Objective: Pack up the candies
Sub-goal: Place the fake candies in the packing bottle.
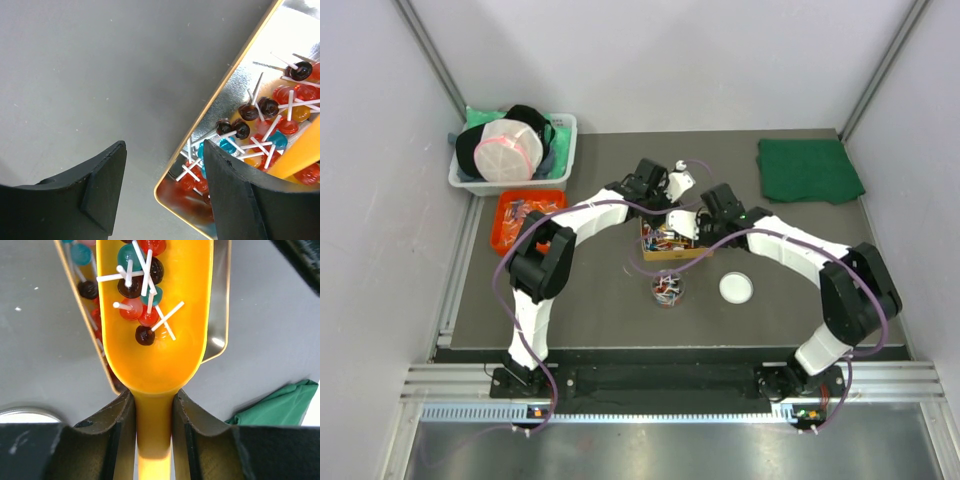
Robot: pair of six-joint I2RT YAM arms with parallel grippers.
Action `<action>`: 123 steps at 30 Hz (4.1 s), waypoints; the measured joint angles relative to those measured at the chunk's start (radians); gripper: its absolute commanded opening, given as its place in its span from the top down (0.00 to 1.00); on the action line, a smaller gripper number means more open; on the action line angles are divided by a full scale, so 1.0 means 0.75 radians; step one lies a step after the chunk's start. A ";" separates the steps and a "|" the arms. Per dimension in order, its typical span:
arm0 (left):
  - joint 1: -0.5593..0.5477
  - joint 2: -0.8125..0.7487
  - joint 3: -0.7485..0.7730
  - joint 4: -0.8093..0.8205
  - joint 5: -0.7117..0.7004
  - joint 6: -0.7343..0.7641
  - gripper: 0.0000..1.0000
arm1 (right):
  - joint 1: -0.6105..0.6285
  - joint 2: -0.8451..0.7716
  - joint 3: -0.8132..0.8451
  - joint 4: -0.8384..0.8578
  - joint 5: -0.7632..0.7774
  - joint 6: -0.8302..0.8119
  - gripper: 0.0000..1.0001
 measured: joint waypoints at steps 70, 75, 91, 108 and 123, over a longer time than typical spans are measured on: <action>0.111 -0.028 0.139 -0.055 0.100 -0.234 0.13 | -0.109 -0.495 -0.287 -0.208 -0.136 0.088 1.00; 0.314 -0.101 0.137 -0.066 0.166 -0.328 0.07 | 0.043 -0.526 -0.272 -0.306 -0.093 0.087 1.00; 0.539 -0.314 -0.218 -0.056 0.291 -0.398 0.01 | 0.331 -0.463 -0.161 -0.491 0.153 0.062 1.00; 0.583 -0.496 -0.411 -0.047 0.292 -0.392 0.01 | 0.470 -0.352 -0.099 -0.528 0.434 -0.019 1.00; 0.587 -0.528 -0.441 -0.047 0.268 -0.373 0.01 | 0.538 -0.340 -0.098 -0.492 0.624 -0.115 1.00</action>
